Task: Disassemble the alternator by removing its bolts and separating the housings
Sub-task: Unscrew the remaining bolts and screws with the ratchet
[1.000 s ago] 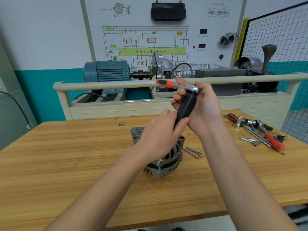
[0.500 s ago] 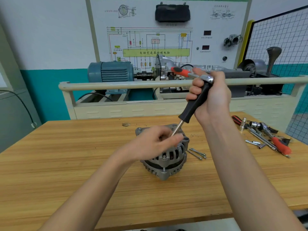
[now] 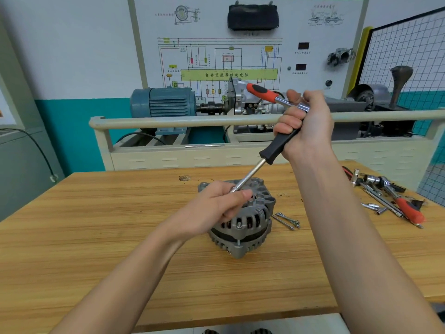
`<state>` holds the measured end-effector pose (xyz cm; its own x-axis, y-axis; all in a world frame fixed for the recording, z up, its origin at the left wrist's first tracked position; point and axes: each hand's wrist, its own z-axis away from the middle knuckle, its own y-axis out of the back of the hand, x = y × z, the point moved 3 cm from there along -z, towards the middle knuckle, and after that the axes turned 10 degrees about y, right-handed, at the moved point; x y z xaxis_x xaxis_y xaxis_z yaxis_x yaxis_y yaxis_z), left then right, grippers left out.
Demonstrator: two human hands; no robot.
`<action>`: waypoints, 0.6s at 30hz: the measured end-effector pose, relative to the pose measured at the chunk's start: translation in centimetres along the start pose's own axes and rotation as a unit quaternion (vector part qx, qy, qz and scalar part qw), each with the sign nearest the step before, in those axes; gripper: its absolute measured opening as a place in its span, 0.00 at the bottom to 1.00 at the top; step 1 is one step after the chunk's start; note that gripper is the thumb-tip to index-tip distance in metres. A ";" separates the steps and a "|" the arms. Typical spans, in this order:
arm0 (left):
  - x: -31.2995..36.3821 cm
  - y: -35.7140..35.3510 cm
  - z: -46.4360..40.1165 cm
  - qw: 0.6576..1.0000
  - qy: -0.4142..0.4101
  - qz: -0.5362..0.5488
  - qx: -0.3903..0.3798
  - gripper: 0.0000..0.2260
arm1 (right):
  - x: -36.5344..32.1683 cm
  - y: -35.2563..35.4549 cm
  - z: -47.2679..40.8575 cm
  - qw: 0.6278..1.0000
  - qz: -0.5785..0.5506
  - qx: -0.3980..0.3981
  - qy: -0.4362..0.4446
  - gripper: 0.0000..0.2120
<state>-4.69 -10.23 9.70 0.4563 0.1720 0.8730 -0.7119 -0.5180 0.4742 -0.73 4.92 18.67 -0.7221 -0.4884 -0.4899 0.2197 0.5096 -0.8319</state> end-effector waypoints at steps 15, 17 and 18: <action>2.0 -1.5 0.1 0.927 0.016 -0.255 0.274 0.19 | -0.4 -0.1 0.4 0.998 0.025 0.022 0.057 0.12; 1.6 -1.7 0.1 0.947 0.040 -0.211 0.238 0.21 | -0.3 0.3 0.4 0.998 0.027 0.025 0.045 0.13; 1.5 -1.7 0.0 0.958 0.055 -0.181 0.216 0.21 | -0.3 0.4 0.3 0.998 0.028 0.026 0.040 0.13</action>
<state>-2.85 -9.09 10.22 0.5566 0.4805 0.6777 -0.2199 -0.7015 0.6779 -0.16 5.07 18.38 -0.7570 -0.4006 -0.5162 0.2946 0.4958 -0.8169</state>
